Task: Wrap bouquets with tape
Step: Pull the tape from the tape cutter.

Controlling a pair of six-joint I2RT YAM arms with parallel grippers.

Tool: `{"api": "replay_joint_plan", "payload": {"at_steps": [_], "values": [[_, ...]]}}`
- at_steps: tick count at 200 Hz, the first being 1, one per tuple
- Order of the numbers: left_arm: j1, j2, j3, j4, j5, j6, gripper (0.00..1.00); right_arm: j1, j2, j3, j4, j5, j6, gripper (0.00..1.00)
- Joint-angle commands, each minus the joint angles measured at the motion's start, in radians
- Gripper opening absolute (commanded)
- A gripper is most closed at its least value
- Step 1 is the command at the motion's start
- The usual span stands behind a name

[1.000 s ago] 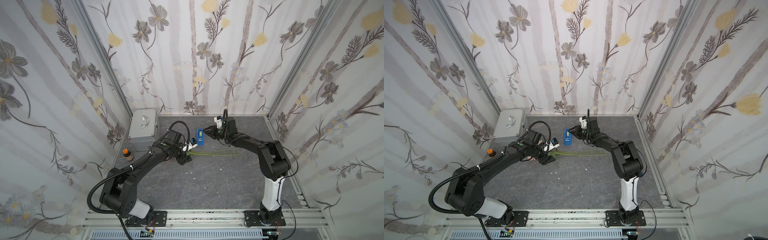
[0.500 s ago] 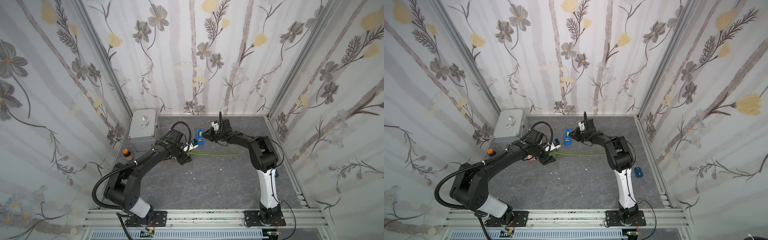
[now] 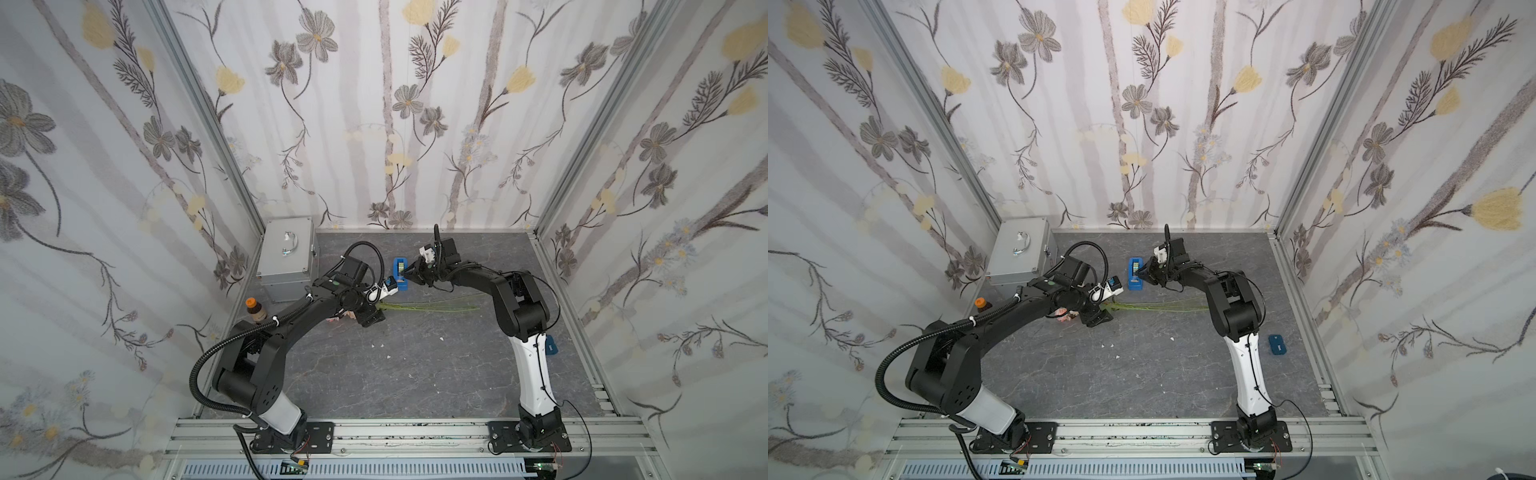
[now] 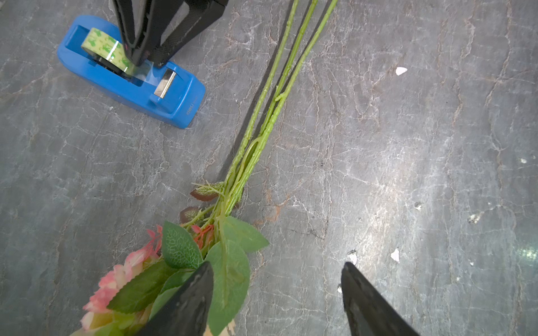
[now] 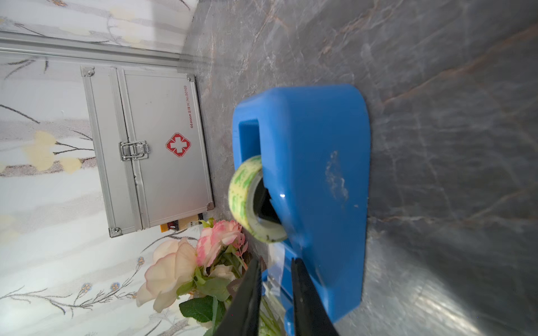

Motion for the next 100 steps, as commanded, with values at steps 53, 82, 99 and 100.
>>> {"api": "replay_joint_plan", "payload": {"at_steps": [53, 82, 99, 100], "values": [[-0.001, 0.030, 0.034, -0.015, -0.003, 0.031, 0.71, 0.006, 0.029, 0.018, 0.055, -0.064, 0.034, 0.18], [-0.005, 0.052, 0.053, -0.026, -0.004, 0.045, 0.71, 0.004, 0.026, 0.016, 0.069, -0.076, 0.039, 0.12], [-0.009, 0.067, 0.066, -0.029, -0.005, 0.061, 0.71, 0.004, 0.019, 0.009, 0.105, -0.098, 0.059, 0.04], [-0.009, 0.068, 0.066, -0.029, -0.004, 0.062, 0.71, 0.003, 0.019, 0.008, 0.111, -0.099, 0.062, 0.03]]}}
